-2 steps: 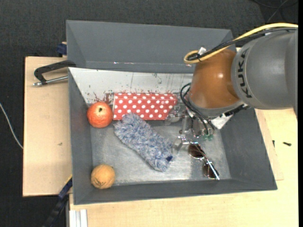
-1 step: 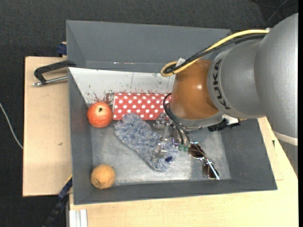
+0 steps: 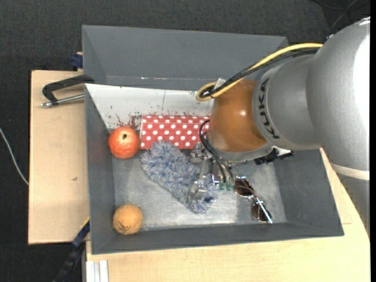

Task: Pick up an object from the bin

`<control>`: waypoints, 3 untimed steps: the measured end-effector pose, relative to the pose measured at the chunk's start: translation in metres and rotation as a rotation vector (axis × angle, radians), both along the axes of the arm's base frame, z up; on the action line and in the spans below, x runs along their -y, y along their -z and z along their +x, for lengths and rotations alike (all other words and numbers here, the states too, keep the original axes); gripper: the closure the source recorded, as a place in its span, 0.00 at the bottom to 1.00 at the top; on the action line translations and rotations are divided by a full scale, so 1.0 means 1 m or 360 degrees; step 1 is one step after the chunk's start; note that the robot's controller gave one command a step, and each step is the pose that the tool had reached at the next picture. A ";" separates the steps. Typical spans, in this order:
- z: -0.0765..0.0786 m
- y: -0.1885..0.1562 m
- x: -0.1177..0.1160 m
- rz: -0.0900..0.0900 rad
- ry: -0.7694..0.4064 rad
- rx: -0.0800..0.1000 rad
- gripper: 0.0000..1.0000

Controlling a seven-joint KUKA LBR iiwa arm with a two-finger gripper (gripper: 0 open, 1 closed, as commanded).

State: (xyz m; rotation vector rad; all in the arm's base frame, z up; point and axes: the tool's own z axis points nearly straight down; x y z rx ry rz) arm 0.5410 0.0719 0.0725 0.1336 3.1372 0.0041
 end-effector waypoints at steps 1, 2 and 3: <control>-0.003 -0.002 0.003 0.0005 0.0228 0.0001 1.00; -0.003 -0.002 0.003 0.0004 0.0228 0.0001 1.00; -0.005 -0.006 0.003 0.0003 0.0229 -0.0001 1.00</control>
Offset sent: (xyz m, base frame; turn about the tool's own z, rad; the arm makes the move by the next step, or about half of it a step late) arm 0.0000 0.0000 0.0000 0.0000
